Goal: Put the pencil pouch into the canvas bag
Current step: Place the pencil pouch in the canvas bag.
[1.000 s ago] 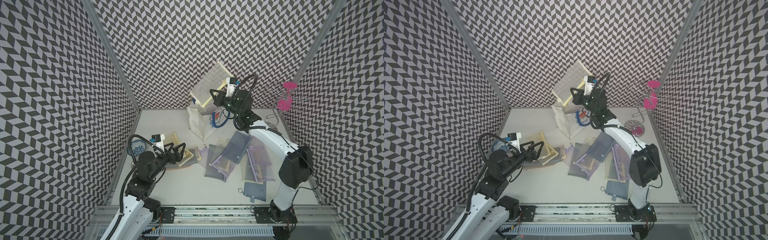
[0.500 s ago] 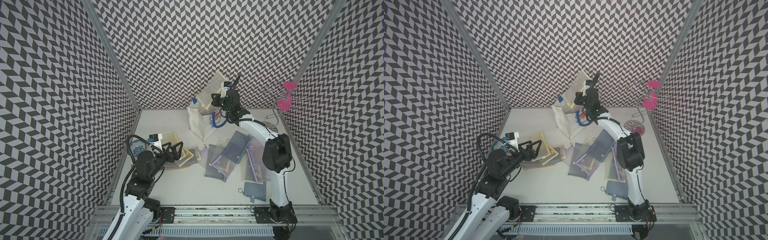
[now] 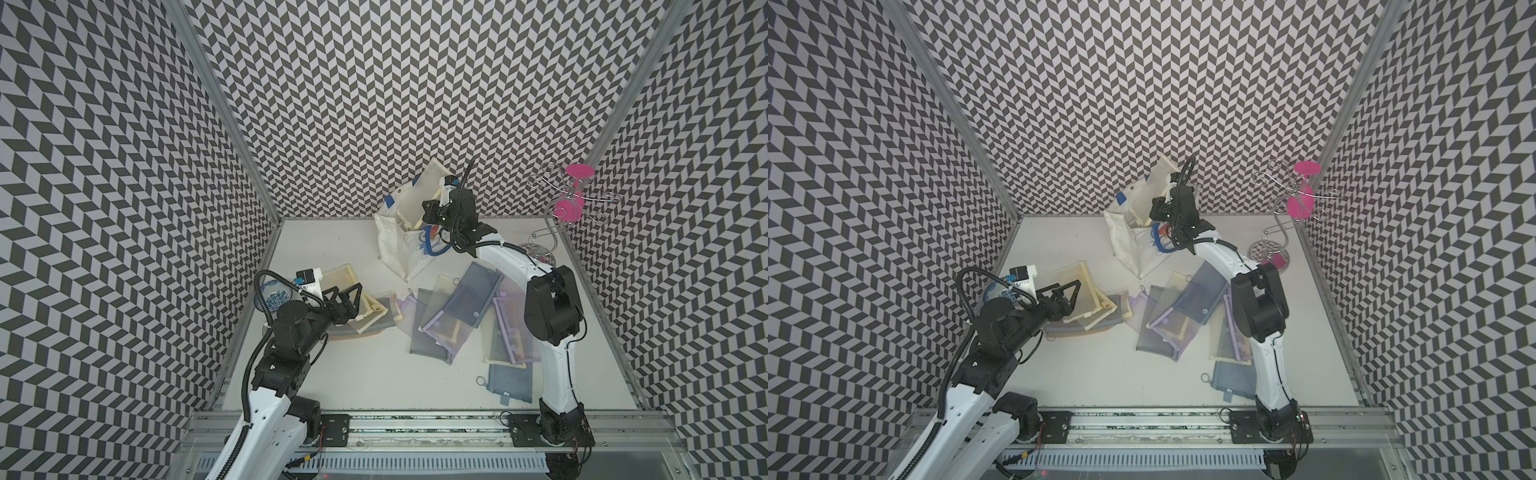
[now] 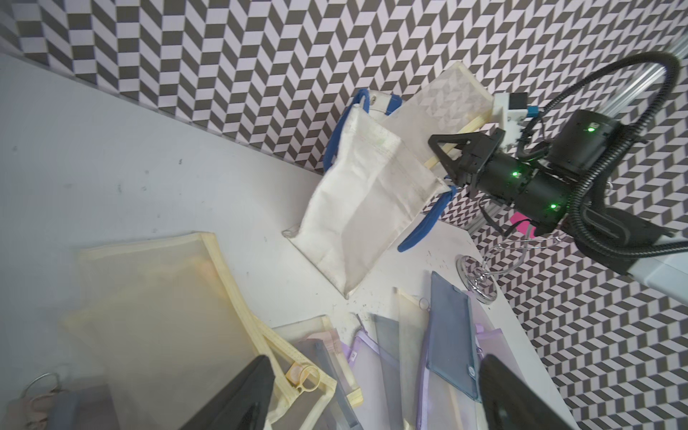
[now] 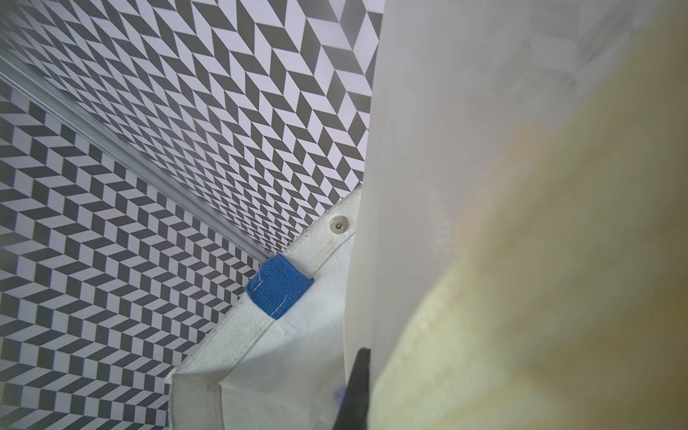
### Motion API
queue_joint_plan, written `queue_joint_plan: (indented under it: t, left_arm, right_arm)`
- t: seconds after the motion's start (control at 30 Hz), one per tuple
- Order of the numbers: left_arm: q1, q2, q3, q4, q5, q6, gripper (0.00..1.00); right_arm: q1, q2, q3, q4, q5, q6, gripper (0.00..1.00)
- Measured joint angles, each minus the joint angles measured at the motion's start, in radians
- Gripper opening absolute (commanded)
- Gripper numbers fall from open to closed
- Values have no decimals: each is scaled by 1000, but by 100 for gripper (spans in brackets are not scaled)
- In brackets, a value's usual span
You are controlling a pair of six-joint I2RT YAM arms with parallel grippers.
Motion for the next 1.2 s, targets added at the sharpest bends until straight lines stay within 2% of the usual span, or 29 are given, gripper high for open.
queue_joint_plan:
  t: [0.2, 0.3, 0.4, 0.67, 0.83, 1.2]
  left_arm:
    - [0, 26, 1, -52, -67, -2, 87]
    - [0, 18, 1, -59, -82, -2, 87]
    - [0, 18, 1, -60, -89, -2, 87]
    - [0, 48, 7, -77, -90, -2, 86]
    - [0, 48, 7, -79, -89, -14, 85]
    - [0, 49, 7, -79, -89, -24, 84]
  right_arm:
    - [0, 0, 20, -28, -18, -10, 51]
    - [0, 0, 23, -32, -18, -18, 64]
    - [0, 0, 23, -43, -14, -31, 72]
    - [-12, -43, 22, -92, 6, -81, 87]
    - [-48, -96, 31, -112, -12, -100, 84]
    - [-127, -71, 212, -229, -21, -165, 84]
